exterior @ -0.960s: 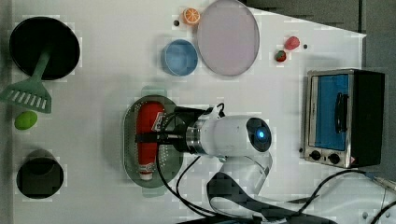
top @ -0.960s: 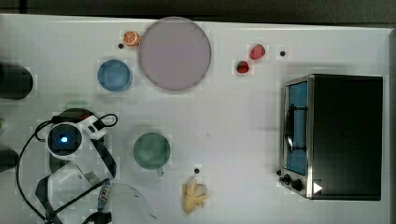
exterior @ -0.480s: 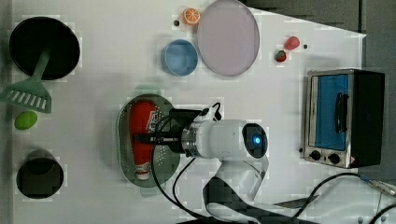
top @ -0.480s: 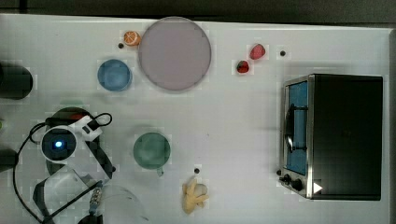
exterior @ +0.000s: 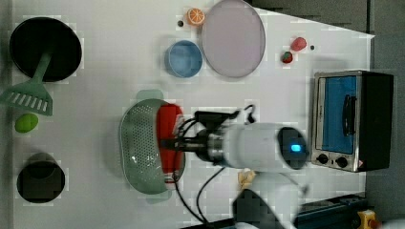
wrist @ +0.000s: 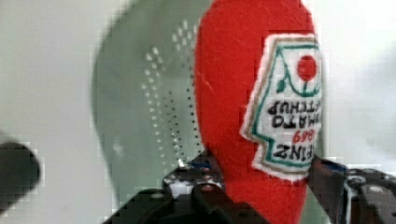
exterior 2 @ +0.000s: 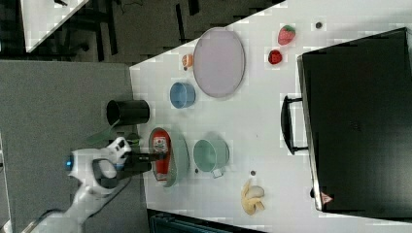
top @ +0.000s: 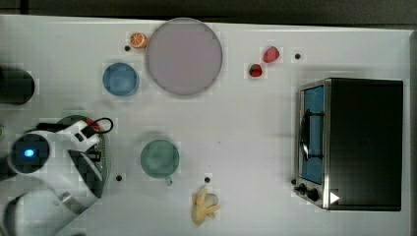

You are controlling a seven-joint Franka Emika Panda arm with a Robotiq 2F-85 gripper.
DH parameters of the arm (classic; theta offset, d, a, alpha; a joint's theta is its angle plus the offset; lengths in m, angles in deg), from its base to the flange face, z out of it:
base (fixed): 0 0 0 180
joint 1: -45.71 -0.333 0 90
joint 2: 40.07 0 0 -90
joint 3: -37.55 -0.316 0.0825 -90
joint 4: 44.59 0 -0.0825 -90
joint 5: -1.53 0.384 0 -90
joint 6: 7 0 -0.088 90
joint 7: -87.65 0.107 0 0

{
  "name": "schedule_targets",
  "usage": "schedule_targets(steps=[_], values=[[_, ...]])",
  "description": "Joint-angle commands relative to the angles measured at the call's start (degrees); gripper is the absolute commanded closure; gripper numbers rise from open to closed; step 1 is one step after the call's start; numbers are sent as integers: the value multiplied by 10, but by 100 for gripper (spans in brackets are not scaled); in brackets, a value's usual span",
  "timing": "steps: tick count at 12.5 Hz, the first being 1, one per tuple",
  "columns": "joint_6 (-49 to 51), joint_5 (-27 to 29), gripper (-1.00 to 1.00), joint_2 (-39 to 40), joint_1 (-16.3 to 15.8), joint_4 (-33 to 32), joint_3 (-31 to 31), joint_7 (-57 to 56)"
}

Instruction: Pick ketchup from strainer and place it on the table

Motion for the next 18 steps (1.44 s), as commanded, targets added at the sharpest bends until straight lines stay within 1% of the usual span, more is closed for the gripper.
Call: schedule_targets(steps=[1,3,4,7,9,11,13,15,18], values=[[108,58,-17,-78,34,60,10,19],[174,62,-17,-100,54,91,33,2],[189,62,-17,-105,63,103,48,-15],[194,60,-17,-111,86,113,115,-90],[194,58,-17,-110,93,109,163,-138],[194,58,-17,-110,95,108,218,-146],[195,58,-17,-110,96,95,265,-147],[195,58,-17,-110,96,66,301,-163],[166,58,-17,-109,97,2,326,-185]])
